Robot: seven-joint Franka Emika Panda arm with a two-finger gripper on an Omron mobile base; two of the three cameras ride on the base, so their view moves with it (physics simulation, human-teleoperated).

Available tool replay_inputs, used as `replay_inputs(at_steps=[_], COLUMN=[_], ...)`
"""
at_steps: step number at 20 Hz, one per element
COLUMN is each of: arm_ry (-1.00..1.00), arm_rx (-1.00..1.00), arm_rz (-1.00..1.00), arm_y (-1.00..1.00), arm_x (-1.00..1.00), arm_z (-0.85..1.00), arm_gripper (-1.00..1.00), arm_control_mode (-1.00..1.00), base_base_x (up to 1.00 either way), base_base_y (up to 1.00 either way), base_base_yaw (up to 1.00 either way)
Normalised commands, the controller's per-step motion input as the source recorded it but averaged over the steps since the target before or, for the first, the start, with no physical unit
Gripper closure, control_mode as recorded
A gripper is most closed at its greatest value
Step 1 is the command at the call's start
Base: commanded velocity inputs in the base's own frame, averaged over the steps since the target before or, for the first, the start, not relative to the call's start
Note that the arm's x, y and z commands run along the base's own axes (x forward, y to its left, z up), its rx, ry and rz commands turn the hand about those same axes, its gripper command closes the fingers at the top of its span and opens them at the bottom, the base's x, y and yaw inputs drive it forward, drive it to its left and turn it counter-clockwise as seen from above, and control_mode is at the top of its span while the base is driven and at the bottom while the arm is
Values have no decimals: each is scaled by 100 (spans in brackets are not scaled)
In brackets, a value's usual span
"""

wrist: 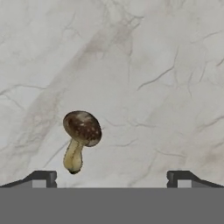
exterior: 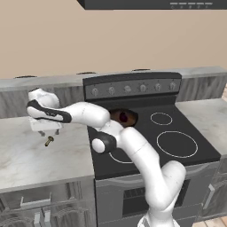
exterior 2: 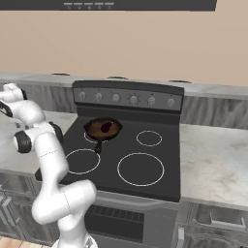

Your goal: Put the mushroom and eggplant in the pan. Then turn on the rear left burner and set the heat to medium.

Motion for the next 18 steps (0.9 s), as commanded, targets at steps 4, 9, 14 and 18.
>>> replay_inputs(at_steps=[4, 9, 14, 18], arm_ry=[-4, 16, -11, -28], arm_rx=[27, 57, 28, 1], arm_rz=[-4, -22, -4, 0], arm_y=[6, -48, -16, 5], arm_x=[0, 1, 0, -2], arm_z=[-9, -40, -16, -8], arm_gripper=[-100, -100, -100, -100], arm_control_mode=[-100, -100, -100, -100], base_base_x=[0, 0, 0, 0], base_base_y=[0, 0, 0, 0], base_base_yaw=[0, 0, 0, 0])
